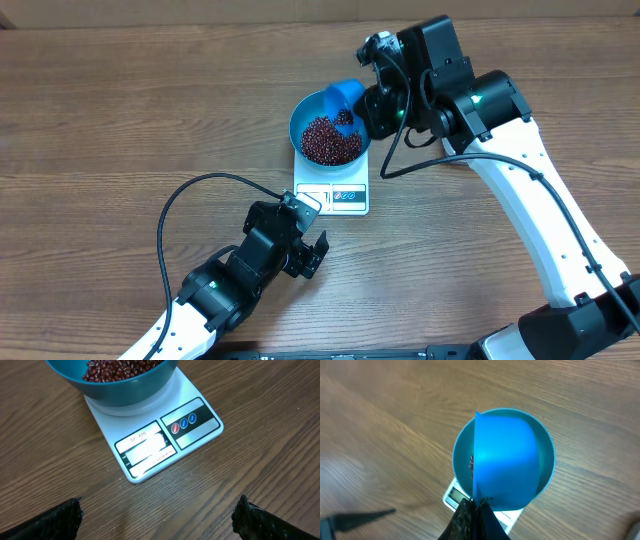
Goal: Scoop item into bowl and weigh 150g on scale
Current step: 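Lift the empty scoop and carry it right to the bean tub, then lower the scoop into the clear bean tub with the right gripper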
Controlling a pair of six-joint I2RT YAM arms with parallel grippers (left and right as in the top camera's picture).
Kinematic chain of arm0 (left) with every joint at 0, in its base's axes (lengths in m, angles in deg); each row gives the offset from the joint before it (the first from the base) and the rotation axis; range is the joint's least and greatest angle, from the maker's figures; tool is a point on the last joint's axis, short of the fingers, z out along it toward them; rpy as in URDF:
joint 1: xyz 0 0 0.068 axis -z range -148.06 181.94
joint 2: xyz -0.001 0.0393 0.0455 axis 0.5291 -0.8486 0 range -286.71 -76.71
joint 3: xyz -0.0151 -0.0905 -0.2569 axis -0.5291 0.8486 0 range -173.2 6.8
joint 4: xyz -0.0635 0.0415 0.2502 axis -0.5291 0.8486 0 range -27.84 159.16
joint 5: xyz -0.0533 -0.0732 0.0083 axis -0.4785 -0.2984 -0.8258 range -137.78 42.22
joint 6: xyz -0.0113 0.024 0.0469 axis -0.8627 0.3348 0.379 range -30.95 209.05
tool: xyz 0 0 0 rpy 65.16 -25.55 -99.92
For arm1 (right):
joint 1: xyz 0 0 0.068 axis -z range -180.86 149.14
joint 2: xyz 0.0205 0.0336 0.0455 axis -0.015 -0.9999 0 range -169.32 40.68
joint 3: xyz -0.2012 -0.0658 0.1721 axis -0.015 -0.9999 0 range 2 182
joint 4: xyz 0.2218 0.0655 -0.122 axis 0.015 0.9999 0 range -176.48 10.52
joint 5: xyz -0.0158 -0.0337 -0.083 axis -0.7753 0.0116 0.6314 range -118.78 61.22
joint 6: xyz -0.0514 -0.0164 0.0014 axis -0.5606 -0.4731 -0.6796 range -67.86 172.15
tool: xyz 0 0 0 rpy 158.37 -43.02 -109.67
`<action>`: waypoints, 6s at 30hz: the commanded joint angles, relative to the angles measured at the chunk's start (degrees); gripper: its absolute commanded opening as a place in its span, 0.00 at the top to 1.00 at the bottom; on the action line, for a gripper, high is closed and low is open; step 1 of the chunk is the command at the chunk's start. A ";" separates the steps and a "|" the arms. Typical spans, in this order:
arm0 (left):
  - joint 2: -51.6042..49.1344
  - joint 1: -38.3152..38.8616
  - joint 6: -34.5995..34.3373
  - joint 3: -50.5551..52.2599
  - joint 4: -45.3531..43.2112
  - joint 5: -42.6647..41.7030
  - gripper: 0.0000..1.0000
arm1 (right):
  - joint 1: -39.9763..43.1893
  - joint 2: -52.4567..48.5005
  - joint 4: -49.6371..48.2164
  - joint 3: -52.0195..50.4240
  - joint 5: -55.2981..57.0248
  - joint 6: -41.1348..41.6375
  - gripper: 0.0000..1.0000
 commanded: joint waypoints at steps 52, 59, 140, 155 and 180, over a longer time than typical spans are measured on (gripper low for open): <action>-0.24 0.37 -0.57 0.11 -0.20 0.57 0.00 | 35.23 -0.07 10.10 1.84 12.07 6.86 0.96; -0.24 0.37 -0.57 0.11 -0.20 0.57 0.01 | 29.51 -0.07 11.76 1.84 23.23 4.31 0.96; -0.24 0.37 -0.55 0.11 -0.20 0.57 0.01 | 22.82 -11.65 5.14 -3.13 23.76 55.10 0.96; -0.24 0.37 -0.57 0.11 -0.20 0.57 0.00 | 22.82 -13.57 4.00 -3.13 25.44 61.90 0.96; -0.24 0.37 -0.57 0.11 -0.20 0.57 0.00 | 22.82 -16.76 10.49 -3.08 23.56 58.93 0.80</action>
